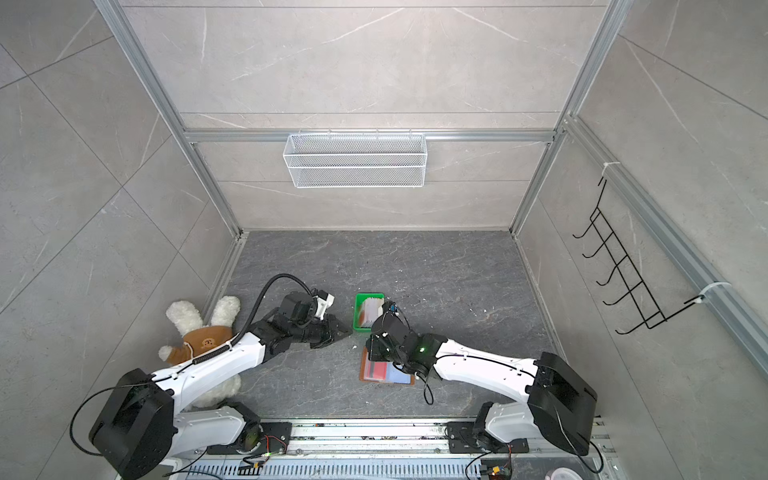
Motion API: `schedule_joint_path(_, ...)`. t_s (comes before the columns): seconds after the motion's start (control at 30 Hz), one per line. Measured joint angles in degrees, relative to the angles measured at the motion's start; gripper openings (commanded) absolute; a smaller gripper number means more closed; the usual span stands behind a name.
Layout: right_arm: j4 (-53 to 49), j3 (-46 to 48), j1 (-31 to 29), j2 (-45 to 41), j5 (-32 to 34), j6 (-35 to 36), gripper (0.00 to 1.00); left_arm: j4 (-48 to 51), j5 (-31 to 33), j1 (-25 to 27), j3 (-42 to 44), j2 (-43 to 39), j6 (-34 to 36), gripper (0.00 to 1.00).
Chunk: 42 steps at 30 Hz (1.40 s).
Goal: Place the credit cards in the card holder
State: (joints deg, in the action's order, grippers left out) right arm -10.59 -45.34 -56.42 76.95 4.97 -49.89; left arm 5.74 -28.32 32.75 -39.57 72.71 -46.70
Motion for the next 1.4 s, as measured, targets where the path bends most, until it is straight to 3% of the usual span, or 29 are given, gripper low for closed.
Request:
schedule_joint_path(0.37,-7.13,-7.61,2.78,0.17,7.76,5.22,0.41,0.2,-5.09,-5.88,-10.99,8.46,6.27,0.18)
schedule_joint_path(0.87,-7.82,-7.61,6.58,1.86,4.81,6.23,0.6,9.01,-5.25,-7.1,-23.21,11.26,16.94,0.18)
schedule_joint_path(1.4,-7.67,-13.05,10.75,10.86,3.43,6.71,0.72,9.49,-5.01,-7.78,-28.39,26.16,16.44,0.13)
